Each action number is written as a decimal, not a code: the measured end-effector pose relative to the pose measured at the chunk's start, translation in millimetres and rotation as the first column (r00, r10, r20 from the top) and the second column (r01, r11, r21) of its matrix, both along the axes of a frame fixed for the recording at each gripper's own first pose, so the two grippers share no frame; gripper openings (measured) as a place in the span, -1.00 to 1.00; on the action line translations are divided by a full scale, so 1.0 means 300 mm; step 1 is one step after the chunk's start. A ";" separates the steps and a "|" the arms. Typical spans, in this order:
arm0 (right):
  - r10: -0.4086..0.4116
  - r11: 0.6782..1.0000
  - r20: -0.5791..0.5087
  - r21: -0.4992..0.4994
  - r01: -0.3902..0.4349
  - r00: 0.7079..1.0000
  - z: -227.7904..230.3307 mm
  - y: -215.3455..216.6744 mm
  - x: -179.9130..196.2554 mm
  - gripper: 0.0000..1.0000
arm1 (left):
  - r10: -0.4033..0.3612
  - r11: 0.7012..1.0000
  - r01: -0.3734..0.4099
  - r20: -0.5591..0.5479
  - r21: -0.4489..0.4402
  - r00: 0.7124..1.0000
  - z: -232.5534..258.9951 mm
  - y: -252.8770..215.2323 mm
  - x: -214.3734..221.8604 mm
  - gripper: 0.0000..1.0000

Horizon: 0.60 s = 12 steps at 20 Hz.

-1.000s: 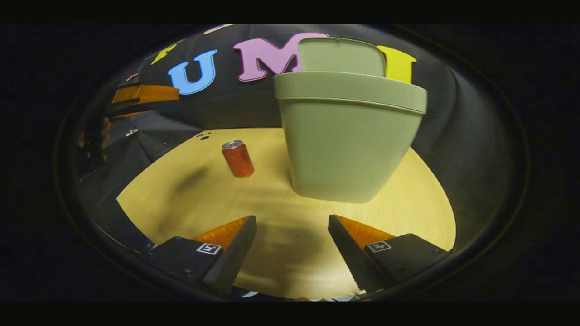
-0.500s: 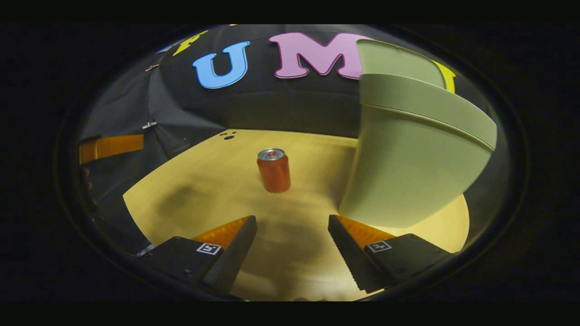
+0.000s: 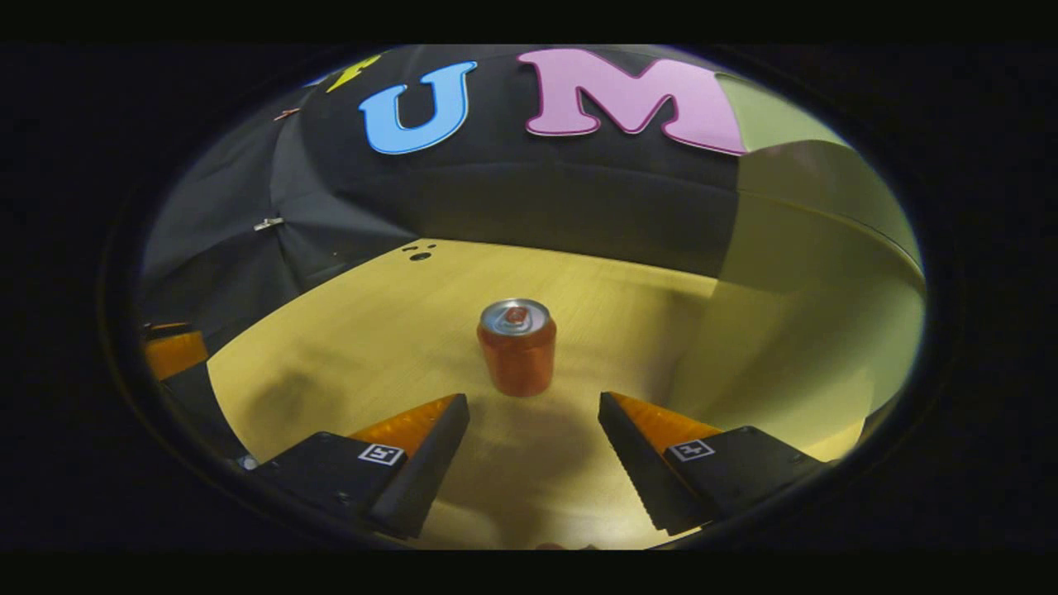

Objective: Press the lid of the desktop garbage bin to open it, pick up the crumpled paper on the desktop and throw it into the bin, then pick up the pop can on the desktop and drop it into the bin, and finally close the garbage bin lid.

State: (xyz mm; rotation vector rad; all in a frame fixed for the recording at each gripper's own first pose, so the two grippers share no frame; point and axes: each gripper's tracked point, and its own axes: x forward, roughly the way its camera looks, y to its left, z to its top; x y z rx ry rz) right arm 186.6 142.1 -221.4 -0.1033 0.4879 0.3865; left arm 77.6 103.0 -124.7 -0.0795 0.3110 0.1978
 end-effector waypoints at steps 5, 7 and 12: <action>0.002 1.000 0.008 -0.001 -0.002 1.000 -0.031 0.079 0.092 0.99 | 0.036 0.999 -0.037 -0.045 -0.007 0.998 -0.063 0.066 -0.032 0.91; -0.002 1.000 0.012 -0.006 0.002 1.000 -0.046 0.097 0.121 0.99 | 0.048 0.999 -0.048 -0.060 -0.011 0.997 -0.087 0.086 -0.046 0.91; -0.032 0.999 0.014 -0.017 0.032 0.999 -0.084 0.104 0.200 0.97 | 0.070 0.997 -0.071 -0.095 -0.008 0.993 -0.135 0.123 -0.049 0.91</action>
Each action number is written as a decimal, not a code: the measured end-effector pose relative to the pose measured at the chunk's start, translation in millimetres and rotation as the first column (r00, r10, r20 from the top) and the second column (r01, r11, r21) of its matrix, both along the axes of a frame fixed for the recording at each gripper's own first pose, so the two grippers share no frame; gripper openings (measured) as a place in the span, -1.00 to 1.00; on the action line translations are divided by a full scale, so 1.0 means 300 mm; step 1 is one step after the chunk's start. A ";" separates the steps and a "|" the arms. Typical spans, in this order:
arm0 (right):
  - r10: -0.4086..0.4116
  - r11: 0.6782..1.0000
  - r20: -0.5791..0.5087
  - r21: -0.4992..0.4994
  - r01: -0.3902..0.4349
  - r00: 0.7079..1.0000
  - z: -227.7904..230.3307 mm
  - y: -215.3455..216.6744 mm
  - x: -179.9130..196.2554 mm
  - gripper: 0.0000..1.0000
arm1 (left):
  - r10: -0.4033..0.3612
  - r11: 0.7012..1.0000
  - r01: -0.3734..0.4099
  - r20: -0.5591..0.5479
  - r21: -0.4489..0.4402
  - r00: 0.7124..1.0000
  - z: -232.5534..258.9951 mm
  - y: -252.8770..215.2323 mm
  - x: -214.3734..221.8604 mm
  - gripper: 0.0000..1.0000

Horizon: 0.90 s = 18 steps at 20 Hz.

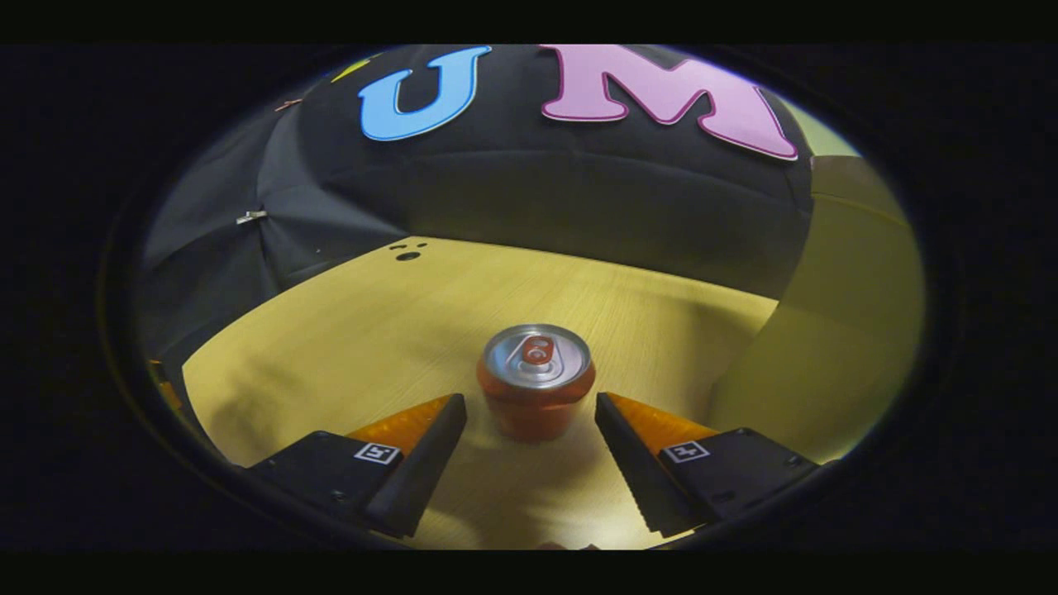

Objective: Press the lid of the desktop garbage bin to open it, pick up the crumpled paper on the desktop and throw it into the bin, then pick up the pop can on the desktop and drop it into the bin, and finally close the garbage bin lid.

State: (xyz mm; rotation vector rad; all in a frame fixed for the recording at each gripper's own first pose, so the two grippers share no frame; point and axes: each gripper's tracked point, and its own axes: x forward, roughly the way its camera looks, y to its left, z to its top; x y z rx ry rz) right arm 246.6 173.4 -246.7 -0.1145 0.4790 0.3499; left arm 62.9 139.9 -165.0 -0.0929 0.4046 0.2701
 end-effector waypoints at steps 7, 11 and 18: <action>-0.029 1.000 0.026 0.001 0.029 0.999 -0.001 0.019 0.090 0.97 | -0.013 1.000 0.014 -0.026 0.005 1.000 -0.019 -0.004 0.044 0.91; -0.036 0.999 0.021 -0.003 0.036 0.999 -0.014 0.041 0.101 0.84 | -0.041 0.999 0.042 -0.035 0.033 0.999 -0.008 -0.021 0.065 0.91; -0.004 1.000 0.035 -0.025 0.005 0.999 0.029 0.063 0.068 0.67 | -0.066 0.997 0.067 -0.031 0.028 0.997 -0.004 -0.041 0.060 0.91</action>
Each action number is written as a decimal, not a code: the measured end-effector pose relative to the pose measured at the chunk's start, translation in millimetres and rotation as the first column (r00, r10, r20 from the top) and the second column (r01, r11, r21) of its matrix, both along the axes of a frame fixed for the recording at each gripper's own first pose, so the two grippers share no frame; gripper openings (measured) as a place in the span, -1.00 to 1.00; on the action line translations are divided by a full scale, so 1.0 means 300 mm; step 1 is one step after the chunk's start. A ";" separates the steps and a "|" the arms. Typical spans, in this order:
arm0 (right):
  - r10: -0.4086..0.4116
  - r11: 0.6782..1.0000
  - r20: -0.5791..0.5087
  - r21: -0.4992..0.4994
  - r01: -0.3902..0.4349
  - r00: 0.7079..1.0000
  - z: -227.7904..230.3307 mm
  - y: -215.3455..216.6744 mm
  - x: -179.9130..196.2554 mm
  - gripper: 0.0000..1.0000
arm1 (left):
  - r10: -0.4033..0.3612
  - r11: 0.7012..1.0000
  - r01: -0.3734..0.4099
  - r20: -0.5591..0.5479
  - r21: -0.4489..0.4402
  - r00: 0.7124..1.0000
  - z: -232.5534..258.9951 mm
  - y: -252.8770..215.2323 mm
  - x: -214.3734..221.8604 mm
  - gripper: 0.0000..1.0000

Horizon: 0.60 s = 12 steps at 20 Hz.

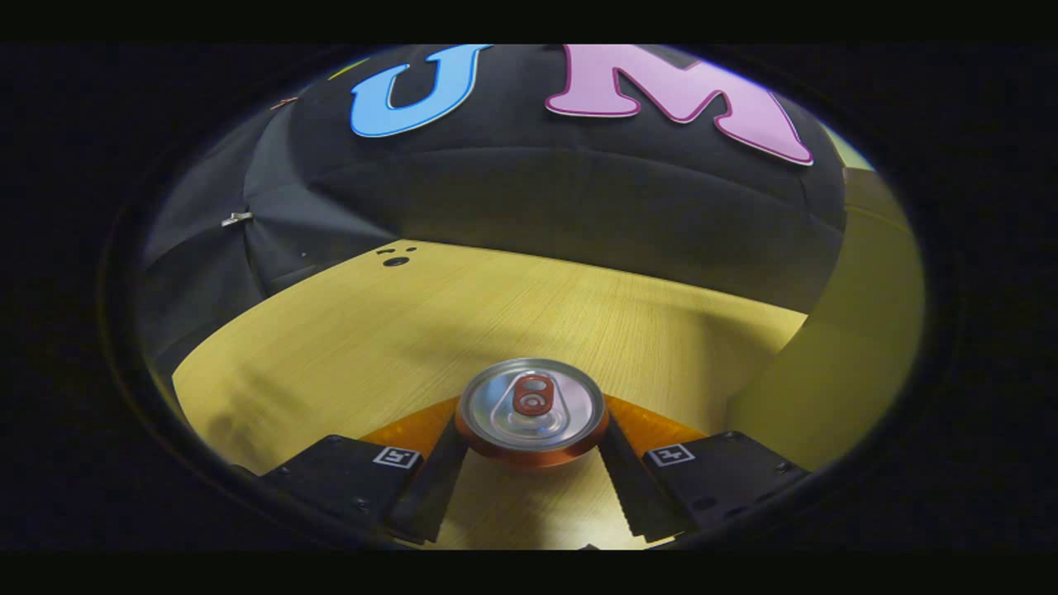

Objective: Press the lid of the desktop garbage bin to open it, pick up the crumpled paper on the desktop and throw it into the bin, then pick up the pop can on the desktop and drop it into the bin, and finally close the garbage bin lid.

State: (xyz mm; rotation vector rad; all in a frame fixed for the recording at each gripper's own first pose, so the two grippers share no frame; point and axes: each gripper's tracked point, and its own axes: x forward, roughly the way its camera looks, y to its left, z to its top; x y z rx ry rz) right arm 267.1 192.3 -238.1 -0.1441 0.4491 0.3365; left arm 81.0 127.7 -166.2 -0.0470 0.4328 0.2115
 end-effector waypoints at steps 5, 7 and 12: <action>0.019 1.000 0.024 0.008 -0.020 1.000 0.114 0.002 -0.066 0.67 | -0.008 1.000 0.008 0.028 0.006 1.000 0.044 0.009 -0.006 0.91; 0.030 0.999 0.033 0.021 -0.031 0.999 0.178 0.013 -0.099 0.68 | -0.011 1.000 0.011 0.044 0.003 0.999 0.068 0.015 -0.013 0.91; 0.060 0.996 0.103 0.064 -0.067 0.993 0.426 0.038 -0.163 0.68 | -0.023 1.000 0.024 0.065 -0.008 0.998 0.076 0.030 -0.059 0.91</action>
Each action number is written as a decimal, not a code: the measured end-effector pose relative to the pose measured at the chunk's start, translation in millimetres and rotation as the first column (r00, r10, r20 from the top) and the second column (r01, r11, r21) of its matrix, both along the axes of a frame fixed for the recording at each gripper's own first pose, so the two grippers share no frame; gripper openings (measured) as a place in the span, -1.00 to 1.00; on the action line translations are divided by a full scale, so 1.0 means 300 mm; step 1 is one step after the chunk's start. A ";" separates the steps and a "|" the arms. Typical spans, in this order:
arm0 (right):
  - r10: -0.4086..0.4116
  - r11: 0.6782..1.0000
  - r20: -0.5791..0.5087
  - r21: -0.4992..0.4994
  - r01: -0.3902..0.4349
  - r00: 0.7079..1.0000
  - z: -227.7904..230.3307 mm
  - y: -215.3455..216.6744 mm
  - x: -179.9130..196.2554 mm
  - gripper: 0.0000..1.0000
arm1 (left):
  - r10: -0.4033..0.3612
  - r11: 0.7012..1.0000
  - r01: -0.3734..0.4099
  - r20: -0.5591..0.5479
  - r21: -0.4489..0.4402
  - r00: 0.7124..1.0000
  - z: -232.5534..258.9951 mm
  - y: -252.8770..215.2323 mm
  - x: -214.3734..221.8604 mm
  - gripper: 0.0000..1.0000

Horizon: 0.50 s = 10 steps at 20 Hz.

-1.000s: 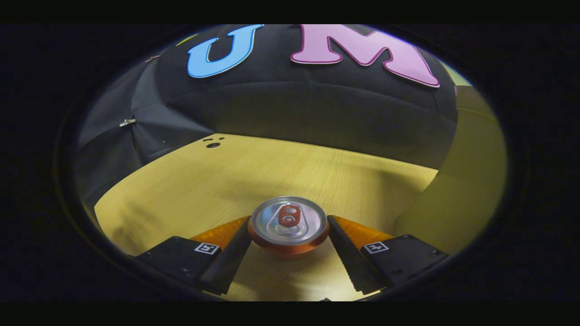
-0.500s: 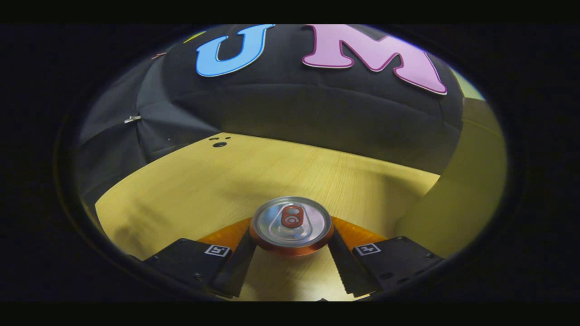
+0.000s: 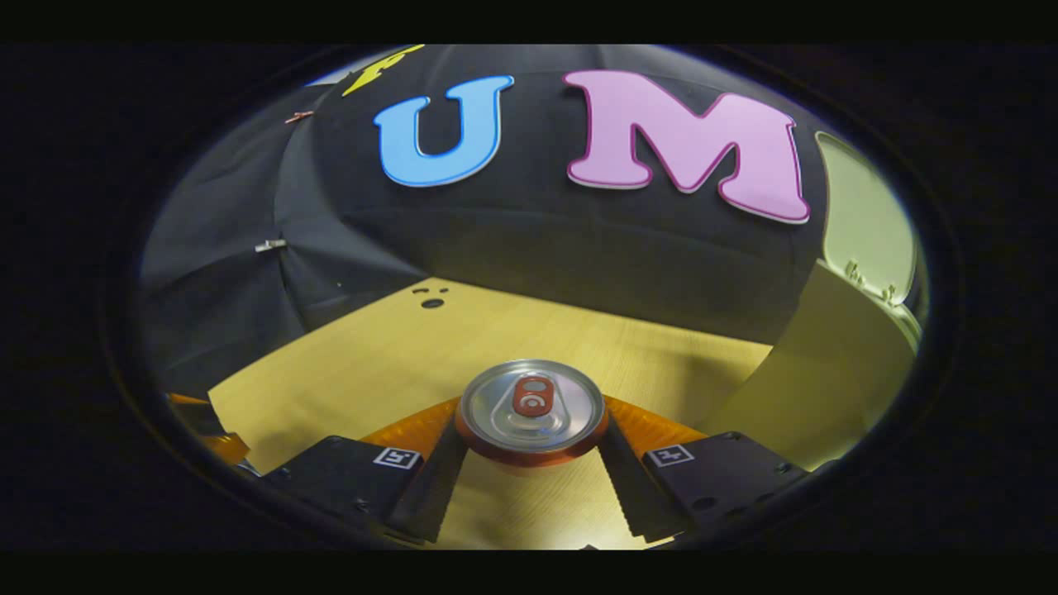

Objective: Press the lid of the desktop garbage bin to open it, pick up the crumpled paper on the desktop and throw it into the bin, then pick up the pop can on the desktop and drop it into the bin, and finally close the garbage bin lid.

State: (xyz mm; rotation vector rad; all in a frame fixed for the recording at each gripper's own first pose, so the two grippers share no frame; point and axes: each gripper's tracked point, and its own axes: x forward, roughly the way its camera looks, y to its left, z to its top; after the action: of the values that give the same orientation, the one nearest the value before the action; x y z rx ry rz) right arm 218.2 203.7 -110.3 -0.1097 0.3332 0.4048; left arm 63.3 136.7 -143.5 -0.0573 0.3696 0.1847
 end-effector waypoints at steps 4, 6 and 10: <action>0.034 0.999 0.101 -0.003 -0.034 0.994 0.224 -0.013 -0.035 0.67 | -0.028 0.999 0.028 0.001 -0.019 1.000 -0.013 0.013 -0.021 0.91; 0.050 0.999 0.138 -0.009 -0.050 0.989 0.313 -0.026 -0.052 0.66 | -0.047 0.999 0.047 0.000 0.007 0.999 -0.016 0.029 -0.028 0.91; 0.043 0.999 0.213 -0.016 -0.040 0.976 0.441 -0.093 -0.074 0.67 | -0.085 0.996 0.085 0.004 0.025 0.996 0.001 0.042 -0.031 0.91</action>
State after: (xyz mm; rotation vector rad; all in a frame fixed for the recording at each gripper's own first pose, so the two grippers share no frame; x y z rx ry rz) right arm 195.8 175.7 22.0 -0.1705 0.1214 0.4283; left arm 54.0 149.4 -143.1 -0.0172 0.3634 0.1046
